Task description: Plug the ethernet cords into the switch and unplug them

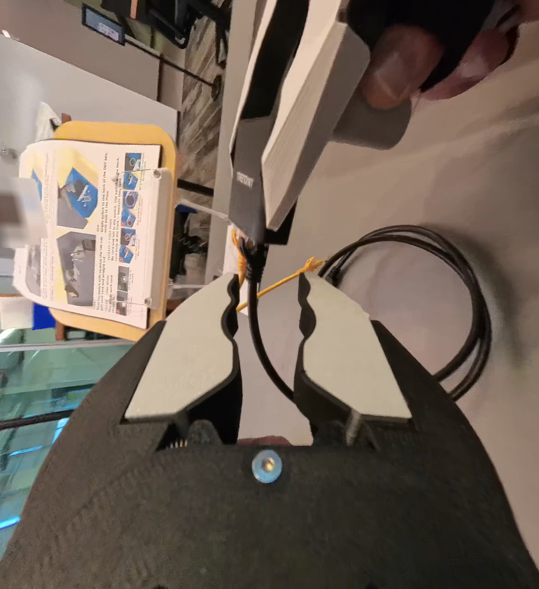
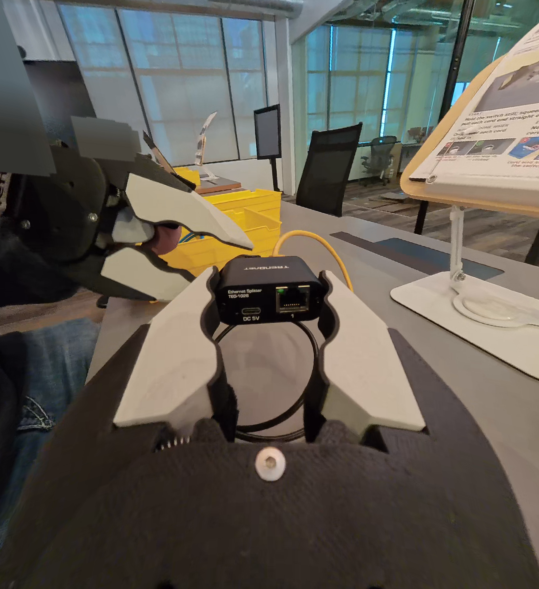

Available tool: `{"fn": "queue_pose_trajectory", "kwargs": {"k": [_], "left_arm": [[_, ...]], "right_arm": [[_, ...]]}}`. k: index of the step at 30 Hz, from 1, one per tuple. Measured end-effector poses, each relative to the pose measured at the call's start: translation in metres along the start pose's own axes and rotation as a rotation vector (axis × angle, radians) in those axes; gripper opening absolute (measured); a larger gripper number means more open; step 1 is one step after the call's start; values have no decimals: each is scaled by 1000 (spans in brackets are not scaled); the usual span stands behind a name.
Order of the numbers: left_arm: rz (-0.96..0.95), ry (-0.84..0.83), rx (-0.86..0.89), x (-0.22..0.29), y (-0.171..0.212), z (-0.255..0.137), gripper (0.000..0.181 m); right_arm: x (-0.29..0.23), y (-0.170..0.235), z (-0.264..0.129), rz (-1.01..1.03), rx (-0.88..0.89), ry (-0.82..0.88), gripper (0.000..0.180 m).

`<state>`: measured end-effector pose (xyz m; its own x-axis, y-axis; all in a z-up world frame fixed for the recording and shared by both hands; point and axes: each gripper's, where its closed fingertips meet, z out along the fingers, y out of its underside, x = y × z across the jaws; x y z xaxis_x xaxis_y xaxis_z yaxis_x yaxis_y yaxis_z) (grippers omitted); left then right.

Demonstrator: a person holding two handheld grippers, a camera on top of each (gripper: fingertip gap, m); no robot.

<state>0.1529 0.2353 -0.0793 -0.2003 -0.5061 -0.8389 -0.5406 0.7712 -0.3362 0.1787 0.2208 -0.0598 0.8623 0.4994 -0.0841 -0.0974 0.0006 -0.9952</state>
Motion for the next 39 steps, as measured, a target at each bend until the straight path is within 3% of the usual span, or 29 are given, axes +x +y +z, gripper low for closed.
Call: {"fn": "queue_pose_trajectory", "kwargs": {"k": [1,3,7,15,22,25,30,34,39], "left_arm": [[6,-30,-20,-2,1,4,34],[-28,-42,-30,-2,3,9,21],[-58,-22,34,-1,3,10,17],[-104,118,317,-13,-8,-19,15],[-261,318,540,-14,-20,-47,15],[-284,385,584,-9,-23,-54,15],[-376,386,527,-15,-13,-40,17],[-376,314,481,-28,-9,-42,40],[-96,149,253,-32,-10,-38,39]], "right_arm": [[-3,0,2,-3,-11,3,61],[-12,4,8,-14,-43,1,61],[-15,2,9,-42,-74,36,61],[-52,-28,1,-171,-112,-130,64],[-74,-52,-1,-369,-59,-237,34],[-84,-55,0,-405,-64,-290,31],[-71,-52,7,-491,-144,-177,23],[-49,-44,11,-591,-254,-22,23],[-43,-24,20,-766,-427,61,23]]}}
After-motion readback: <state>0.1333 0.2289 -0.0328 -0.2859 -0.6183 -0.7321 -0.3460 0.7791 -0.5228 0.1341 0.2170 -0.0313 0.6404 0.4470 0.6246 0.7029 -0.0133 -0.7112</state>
